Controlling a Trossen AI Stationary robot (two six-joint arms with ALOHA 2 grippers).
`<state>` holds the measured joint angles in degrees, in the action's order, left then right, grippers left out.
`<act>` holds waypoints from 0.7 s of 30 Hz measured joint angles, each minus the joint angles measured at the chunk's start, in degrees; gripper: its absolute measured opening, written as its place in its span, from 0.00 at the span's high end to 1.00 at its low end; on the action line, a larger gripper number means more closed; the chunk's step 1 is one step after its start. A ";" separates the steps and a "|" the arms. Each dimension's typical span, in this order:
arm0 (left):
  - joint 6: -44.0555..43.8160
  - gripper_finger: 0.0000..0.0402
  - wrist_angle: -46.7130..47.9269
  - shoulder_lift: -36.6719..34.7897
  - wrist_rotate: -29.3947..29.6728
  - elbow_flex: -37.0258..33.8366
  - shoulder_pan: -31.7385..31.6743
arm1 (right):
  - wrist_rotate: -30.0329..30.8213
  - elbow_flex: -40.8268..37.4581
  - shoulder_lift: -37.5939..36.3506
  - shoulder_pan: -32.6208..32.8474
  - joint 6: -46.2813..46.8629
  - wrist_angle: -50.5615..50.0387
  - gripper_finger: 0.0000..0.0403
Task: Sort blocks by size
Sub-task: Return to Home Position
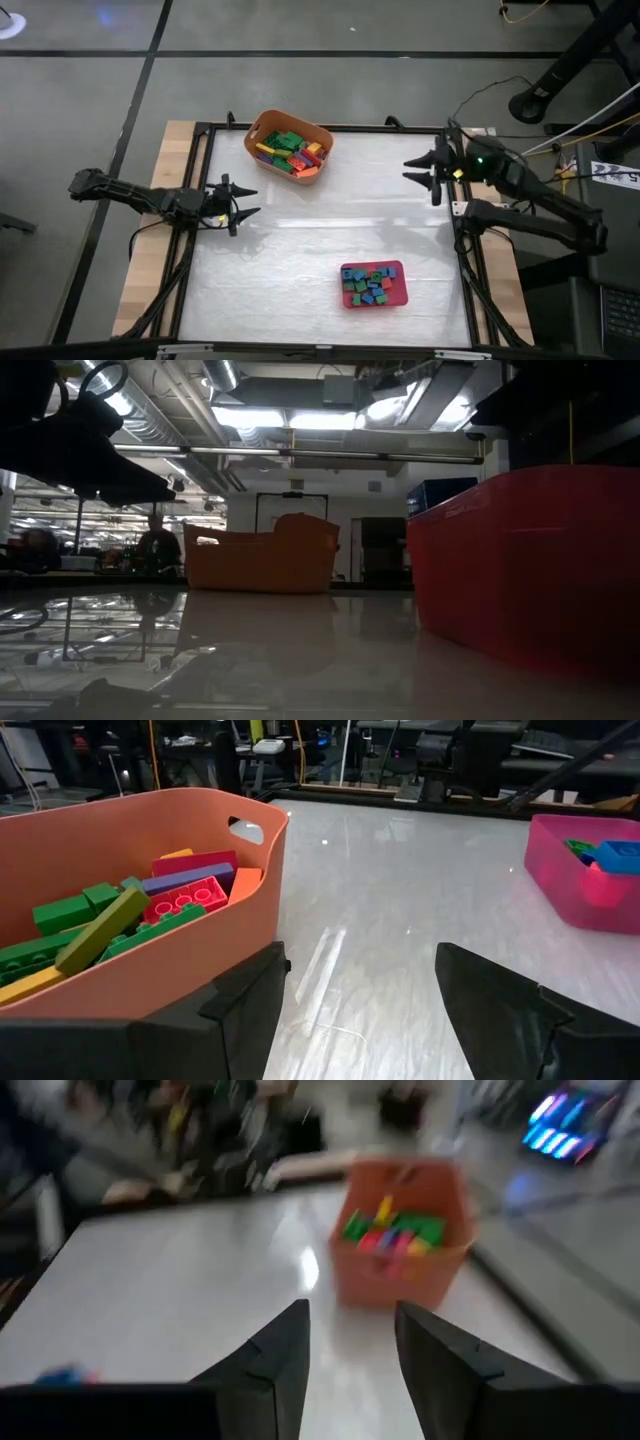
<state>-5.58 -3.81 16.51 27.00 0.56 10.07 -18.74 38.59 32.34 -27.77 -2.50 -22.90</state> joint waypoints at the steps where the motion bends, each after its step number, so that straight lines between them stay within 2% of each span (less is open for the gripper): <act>1: 0.00 0.39 0.01 0.00 0.01 -0.01 0.00 | 1.37 -2.20 -1.42 0.00 0.59 3.47 0.63; 6: 0.02 0.39 0.02 0.00 0.02 -0.01 0.00 | 3.13 -11.14 -5.69 0.00 0.79 15.45 0.63; 14: 0.00 0.39 0.04 0.00 0.02 -0.01 0.00 | 3.13 -19.42 -8.76 0.00 0.87 16.40 0.63; 21: 0.00 0.39 0.04 0.00 0.02 -0.01 0.00 | 3.13 -23.16 -13.17 0.00 0.85 17.14 0.63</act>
<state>-5.58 -3.77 16.51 27.03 0.56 10.07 -15.62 15.42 19.17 -27.77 -1.65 -5.76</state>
